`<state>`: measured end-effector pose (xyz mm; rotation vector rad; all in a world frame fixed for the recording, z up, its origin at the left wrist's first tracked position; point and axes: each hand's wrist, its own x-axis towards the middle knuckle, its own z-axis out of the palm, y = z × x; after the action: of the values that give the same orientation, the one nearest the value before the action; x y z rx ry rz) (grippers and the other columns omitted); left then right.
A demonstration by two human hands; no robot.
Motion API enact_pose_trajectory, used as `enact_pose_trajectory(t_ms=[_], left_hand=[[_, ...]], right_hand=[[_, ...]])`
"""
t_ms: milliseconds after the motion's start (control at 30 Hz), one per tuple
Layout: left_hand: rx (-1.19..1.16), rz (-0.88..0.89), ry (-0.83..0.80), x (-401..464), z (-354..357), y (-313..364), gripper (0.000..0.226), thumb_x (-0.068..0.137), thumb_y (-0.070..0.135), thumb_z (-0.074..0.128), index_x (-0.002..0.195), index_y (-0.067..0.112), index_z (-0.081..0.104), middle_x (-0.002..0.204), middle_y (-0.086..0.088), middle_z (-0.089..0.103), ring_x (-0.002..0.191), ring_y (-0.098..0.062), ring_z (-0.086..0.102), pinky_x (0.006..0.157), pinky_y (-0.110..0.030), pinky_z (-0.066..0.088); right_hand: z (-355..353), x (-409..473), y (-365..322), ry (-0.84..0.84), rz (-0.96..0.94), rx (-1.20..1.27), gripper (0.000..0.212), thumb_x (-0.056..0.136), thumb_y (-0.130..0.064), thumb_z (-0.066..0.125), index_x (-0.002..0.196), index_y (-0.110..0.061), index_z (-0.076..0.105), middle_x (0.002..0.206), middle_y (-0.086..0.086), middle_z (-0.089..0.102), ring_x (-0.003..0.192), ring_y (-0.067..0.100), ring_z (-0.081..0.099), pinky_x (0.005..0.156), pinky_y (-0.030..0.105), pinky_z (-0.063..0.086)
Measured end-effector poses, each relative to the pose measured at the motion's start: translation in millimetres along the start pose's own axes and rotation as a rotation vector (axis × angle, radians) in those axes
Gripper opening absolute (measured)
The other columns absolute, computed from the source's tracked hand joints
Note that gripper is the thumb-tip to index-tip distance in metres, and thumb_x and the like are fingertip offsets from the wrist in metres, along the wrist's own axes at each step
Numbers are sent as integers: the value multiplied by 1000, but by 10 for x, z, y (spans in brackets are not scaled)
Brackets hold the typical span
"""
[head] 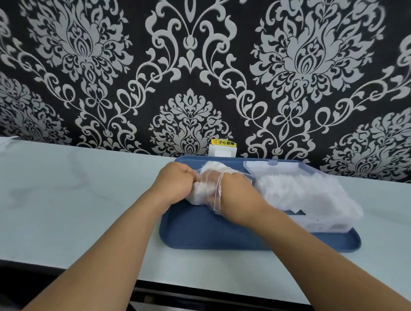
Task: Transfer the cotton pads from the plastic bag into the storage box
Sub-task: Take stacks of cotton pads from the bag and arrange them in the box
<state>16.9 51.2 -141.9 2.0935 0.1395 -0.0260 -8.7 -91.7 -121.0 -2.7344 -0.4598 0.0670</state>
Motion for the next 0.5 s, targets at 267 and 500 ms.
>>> enact_pose_trajectory(t_ms=[267, 500], left_hand=[[182, 127, 69, -4, 98, 64, 26, 97, 9, 49, 85, 14, 71, 91, 6, 68, 87, -14, 61, 66, -21, 41], [119, 58, 127, -6, 86, 87, 35, 91, 2, 45, 70, 16, 69, 80, 0, 72, 85, -25, 69, 84, -40, 58]], right_hand=[[-15, -73, 283, -8, -152, 50, 25, 99, -11, 55, 123, -14, 62, 102, -5, 48, 93, 12, 45, 82, 27, 38], [49, -146, 426, 52, -140, 44, 5, 99, -10, 55, 100, -7, 59, 91, 5, 53, 75, 14, 50, 66, 15, 43]])
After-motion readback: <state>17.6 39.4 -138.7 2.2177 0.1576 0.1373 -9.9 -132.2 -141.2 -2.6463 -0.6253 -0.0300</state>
